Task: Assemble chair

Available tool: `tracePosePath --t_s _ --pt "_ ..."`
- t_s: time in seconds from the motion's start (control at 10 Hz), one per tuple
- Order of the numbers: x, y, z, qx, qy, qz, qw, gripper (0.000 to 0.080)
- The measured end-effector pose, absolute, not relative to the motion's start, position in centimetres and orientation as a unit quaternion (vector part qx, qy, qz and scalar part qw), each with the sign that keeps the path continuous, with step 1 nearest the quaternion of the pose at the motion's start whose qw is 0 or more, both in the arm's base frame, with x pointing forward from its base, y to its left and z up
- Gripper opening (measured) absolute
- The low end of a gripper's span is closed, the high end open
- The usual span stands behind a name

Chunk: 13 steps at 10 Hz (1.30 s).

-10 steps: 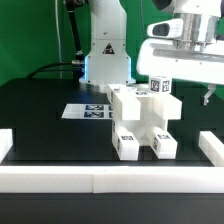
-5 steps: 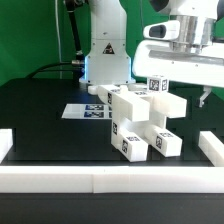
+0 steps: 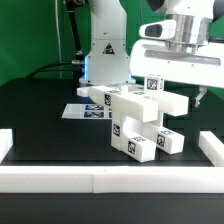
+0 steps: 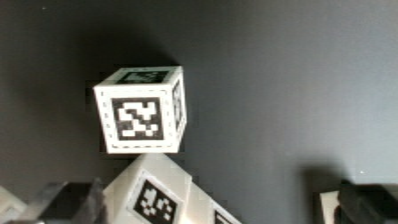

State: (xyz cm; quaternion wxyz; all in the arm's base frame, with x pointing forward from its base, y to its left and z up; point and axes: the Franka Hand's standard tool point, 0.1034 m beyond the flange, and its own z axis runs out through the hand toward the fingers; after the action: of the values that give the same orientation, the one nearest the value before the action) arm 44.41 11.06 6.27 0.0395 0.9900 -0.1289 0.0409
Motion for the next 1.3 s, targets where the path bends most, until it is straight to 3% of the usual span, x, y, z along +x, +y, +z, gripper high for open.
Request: tracePosePath --t_s 1.3 --pt "47.5 9.3 6.8 0.992 -0.105 0.056 0.044 0.0648"
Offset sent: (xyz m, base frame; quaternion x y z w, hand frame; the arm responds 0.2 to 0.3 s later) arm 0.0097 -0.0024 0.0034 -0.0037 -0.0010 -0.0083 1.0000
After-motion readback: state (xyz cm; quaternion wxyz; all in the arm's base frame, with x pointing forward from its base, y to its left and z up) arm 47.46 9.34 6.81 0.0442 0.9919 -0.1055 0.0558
